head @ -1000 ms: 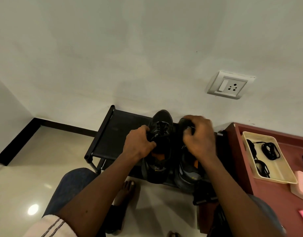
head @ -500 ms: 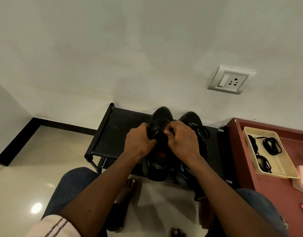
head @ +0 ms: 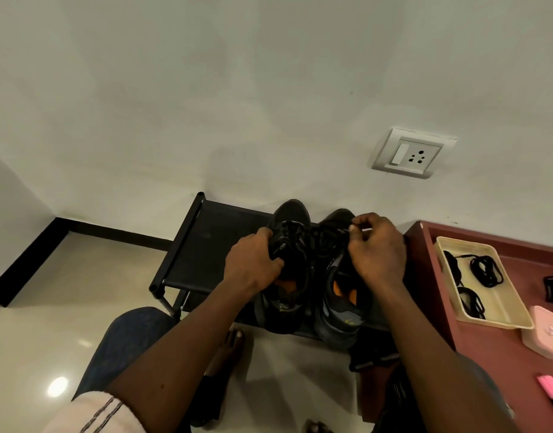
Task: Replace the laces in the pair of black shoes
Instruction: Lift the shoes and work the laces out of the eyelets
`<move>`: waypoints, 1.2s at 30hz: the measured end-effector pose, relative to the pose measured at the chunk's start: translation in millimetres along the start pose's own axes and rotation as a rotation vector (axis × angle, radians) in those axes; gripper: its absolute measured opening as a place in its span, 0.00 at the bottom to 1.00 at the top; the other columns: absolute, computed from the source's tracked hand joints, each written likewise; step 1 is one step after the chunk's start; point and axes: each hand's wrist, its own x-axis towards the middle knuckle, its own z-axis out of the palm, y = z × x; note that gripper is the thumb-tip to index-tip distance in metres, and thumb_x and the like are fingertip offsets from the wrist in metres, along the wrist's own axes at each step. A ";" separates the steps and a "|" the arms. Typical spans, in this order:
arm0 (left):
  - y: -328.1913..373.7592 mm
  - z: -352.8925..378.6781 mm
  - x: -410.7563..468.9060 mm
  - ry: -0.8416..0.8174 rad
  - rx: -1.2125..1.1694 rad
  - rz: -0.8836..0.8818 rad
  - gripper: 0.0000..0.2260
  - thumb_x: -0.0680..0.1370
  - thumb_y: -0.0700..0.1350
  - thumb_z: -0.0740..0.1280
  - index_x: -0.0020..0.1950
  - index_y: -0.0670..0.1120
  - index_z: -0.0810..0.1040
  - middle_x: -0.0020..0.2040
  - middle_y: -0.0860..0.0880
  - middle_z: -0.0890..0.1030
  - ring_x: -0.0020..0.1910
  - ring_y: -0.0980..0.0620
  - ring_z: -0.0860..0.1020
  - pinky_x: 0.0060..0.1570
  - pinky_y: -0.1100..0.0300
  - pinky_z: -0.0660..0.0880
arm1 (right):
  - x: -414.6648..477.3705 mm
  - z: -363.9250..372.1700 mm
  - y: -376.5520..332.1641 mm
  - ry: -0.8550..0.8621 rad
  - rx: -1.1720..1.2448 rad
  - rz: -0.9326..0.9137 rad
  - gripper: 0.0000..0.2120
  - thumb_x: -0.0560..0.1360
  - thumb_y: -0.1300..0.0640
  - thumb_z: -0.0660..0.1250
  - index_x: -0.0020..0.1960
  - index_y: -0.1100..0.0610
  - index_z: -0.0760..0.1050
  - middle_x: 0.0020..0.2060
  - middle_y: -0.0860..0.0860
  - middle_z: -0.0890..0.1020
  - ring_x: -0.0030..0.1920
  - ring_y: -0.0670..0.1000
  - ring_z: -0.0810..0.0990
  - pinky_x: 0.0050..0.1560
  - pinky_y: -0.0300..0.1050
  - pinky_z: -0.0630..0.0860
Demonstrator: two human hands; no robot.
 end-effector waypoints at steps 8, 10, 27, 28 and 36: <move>13.8 6.6 7.4 0.155 0.279 0.420 0.16 0.77 0.47 0.74 0.64 0.48 0.78 0.68 0.48 0.75 0.65 0.47 0.73 0.58 0.51 0.78 | -31.6 31.9 -24.5 -0.323 -0.038 -0.217 0.10 0.76 0.49 0.74 0.55 0.47 0.77 0.46 0.43 0.80 0.45 0.46 0.80 0.50 0.51 0.83; 13.2 4.4 10.9 0.197 0.307 0.465 0.13 0.78 0.46 0.73 0.61 0.47 0.80 0.65 0.48 0.77 0.63 0.46 0.74 0.56 0.51 0.79 | -33.5 36.8 -24.8 -0.364 -0.044 -0.228 0.11 0.76 0.51 0.74 0.56 0.49 0.76 0.47 0.46 0.81 0.46 0.48 0.81 0.51 0.52 0.83; 15.1 -12.7 37.5 0.024 -1.104 -0.447 0.10 0.78 0.31 0.66 0.51 0.44 0.82 0.50 0.43 0.85 0.49 0.46 0.84 0.47 0.56 0.82 | -33.9 46.5 -23.4 -0.313 -0.015 -0.226 0.13 0.76 0.57 0.73 0.58 0.51 0.74 0.44 0.48 0.79 0.46 0.50 0.80 0.50 0.54 0.81; 15.7 -16.0 36.9 -0.014 -1.062 -0.359 0.11 0.77 0.31 0.65 0.50 0.44 0.83 0.49 0.44 0.84 0.49 0.47 0.83 0.46 0.57 0.81 | -34.9 46.9 -22.8 -0.302 -0.010 -0.227 0.12 0.76 0.57 0.73 0.58 0.51 0.74 0.44 0.48 0.79 0.46 0.50 0.80 0.50 0.53 0.81; 20.0 -21.2 22.5 -0.107 0.061 0.354 0.10 0.77 0.49 0.73 0.58 0.55 0.84 0.48 0.58 0.85 0.45 0.60 0.81 0.59 0.55 0.78 | -34.3 44.3 -20.8 -0.257 0.019 -0.201 0.11 0.75 0.59 0.73 0.55 0.51 0.76 0.40 0.46 0.81 0.43 0.49 0.82 0.48 0.53 0.83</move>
